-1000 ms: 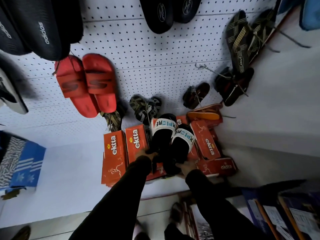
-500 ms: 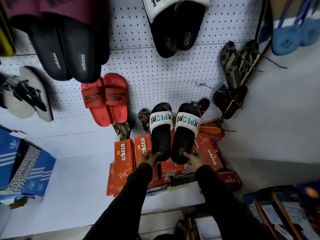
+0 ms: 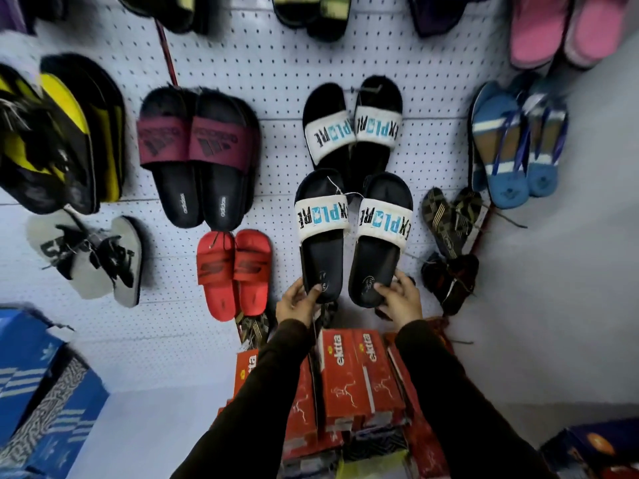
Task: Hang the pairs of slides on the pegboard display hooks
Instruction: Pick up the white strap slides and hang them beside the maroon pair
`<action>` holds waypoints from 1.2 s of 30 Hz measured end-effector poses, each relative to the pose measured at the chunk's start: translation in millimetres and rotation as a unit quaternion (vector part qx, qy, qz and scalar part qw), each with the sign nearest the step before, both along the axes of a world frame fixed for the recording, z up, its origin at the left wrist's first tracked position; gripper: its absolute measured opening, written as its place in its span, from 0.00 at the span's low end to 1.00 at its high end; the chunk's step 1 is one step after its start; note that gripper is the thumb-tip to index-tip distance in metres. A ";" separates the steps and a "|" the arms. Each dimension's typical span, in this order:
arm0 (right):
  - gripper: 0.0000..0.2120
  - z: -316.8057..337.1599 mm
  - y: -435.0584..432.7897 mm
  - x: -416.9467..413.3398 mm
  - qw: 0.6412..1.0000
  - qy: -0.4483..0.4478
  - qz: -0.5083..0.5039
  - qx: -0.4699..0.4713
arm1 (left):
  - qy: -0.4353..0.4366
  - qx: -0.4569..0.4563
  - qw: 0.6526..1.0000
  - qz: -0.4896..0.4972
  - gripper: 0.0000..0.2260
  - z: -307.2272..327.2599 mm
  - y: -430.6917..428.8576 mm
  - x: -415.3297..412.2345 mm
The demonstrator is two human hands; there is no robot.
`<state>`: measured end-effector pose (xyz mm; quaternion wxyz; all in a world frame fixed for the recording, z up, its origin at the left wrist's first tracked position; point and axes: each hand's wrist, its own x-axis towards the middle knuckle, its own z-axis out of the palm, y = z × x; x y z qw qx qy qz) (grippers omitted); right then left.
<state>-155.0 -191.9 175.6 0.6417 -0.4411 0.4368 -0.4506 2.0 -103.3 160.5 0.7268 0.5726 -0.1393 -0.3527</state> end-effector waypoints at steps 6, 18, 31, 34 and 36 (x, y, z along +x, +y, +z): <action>0.28 67.3 -20.8 -5.6 0.997 -0.054 0.007 -0.055 | -0.002 -0.100 0.995 -0.004 0.24 60.8 -20.8 4.8; 0.27 150.7 -83.3 -6.8 0.989 -0.070 0.021 -0.125 | -0.071 -0.181 0.981 -0.011 0.21 144.9 -75.9 8.2; 0.28 116.5 -110.7 8.2 0.994 -0.036 0.048 -0.091 | -0.044 -0.127 0.991 0.001 0.22 99.5 -104.4 11.7; 0.29 113.8 -111.5 12.0 0.982 0.010 0.009 -0.191 | -0.104 -0.104 0.989 0.030 0.24 102.8 -108.0 12.3; 0.30 117.7 -111.8 13.0 0.954 0.054 -0.024 -0.295 | -0.197 -0.095 0.974 0.054 0.26 111.3 -109.9 10.3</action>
